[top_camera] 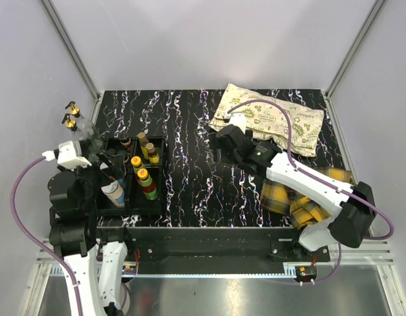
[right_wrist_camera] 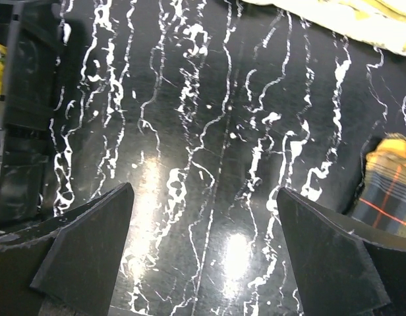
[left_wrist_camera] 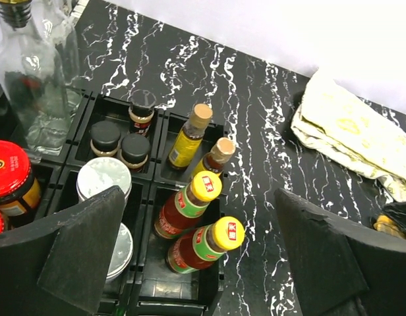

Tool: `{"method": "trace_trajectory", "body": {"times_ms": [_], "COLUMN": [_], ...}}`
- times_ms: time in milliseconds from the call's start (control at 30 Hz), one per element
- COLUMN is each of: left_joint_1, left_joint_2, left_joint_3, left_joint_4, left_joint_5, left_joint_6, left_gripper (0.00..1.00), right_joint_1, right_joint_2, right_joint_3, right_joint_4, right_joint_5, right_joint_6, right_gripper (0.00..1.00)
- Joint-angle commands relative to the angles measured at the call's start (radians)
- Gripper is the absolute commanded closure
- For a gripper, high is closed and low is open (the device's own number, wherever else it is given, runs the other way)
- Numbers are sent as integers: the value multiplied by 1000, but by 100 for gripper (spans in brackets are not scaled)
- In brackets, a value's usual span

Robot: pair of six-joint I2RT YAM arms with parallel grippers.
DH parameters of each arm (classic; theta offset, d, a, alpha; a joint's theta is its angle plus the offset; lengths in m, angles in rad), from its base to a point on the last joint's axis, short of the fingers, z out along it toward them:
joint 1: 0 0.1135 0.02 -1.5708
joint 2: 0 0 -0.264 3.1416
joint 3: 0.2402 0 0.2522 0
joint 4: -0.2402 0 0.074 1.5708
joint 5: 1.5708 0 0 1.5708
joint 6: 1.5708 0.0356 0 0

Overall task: Organize the condiment bottles
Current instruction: Reset both arms

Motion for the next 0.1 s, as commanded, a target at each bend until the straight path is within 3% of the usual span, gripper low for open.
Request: {"method": "trace_trajectory", "body": {"times_ms": [0, 67], "left_joint_1": [-1, -2], "left_joint_2": [9, 17], "left_joint_3": [8, 13], "left_joint_4": [31, 23], "left_joint_5": [-36, -62], "left_joint_6": [24, 24], "left_gripper": [1, 1], "right_joint_1": [-15, -18], "right_joint_2": [-58, -63], "right_joint_3": [-34, -42], "right_joint_4": [28, 28], "right_joint_5": [40, 43], "right_joint_6": [27, 30], "right_gripper": [0, 0]}}
